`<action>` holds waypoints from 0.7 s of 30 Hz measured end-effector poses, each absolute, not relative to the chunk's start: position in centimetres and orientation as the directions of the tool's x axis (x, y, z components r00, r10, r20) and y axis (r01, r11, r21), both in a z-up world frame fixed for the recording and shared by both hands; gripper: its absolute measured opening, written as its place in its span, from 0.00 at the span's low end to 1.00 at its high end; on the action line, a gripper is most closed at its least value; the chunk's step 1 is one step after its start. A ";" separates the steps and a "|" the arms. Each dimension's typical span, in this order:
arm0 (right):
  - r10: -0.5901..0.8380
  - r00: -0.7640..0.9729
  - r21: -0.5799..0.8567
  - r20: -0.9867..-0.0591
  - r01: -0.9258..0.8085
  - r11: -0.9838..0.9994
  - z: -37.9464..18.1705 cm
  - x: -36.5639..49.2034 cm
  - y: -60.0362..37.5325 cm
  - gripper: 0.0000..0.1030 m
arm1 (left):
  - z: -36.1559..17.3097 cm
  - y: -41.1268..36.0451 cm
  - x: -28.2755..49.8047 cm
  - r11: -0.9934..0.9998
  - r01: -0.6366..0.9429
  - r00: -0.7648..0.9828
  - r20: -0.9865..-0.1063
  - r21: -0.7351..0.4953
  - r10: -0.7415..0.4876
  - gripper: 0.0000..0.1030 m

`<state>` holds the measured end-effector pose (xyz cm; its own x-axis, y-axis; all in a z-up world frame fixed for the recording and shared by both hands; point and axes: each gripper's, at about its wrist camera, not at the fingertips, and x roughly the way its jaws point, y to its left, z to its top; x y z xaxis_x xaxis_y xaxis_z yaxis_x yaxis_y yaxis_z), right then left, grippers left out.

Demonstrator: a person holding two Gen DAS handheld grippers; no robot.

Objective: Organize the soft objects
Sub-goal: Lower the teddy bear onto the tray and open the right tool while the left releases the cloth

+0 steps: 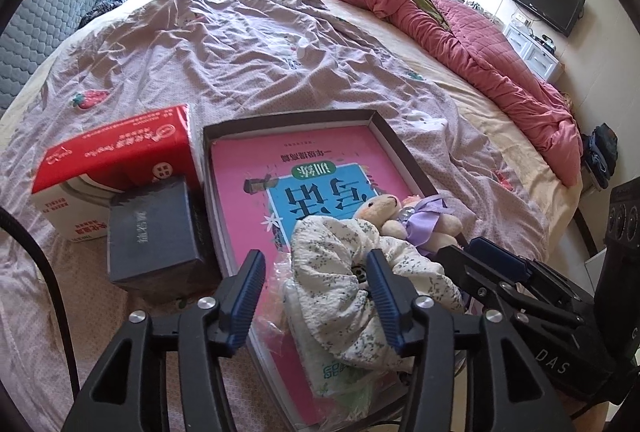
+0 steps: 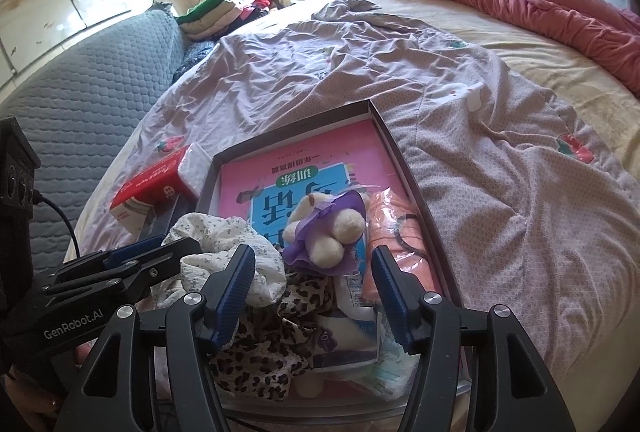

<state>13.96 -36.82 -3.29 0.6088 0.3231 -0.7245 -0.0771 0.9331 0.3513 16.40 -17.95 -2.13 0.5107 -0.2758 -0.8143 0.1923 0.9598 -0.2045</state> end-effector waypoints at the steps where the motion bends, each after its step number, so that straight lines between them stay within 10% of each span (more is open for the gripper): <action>1: 0.322 0.610 0.350 -0.724 -0.078 0.933 -3.2 13.9 -36.8 0.61 | -2.0 -17.9 16.3 0.961 0.190 0.515 -0.813 -0.200 -0.271 0.51; 21: 0.296 0.635 0.318 -0.713 -0.083 0.944 -1.3 12.9 -36.1 0.72 | -0.2 -16.7 14.4 0.979 0.166 0.541 -0.818 -0.121 -0.194 0.67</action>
<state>12.86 -36.07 -1.28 0.6353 0.2962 -0.7132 -0.0833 0.9444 0.3180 14.45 -16.75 -0.20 0.5412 -0.1935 -0.8183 0.1664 0.9786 -0.1214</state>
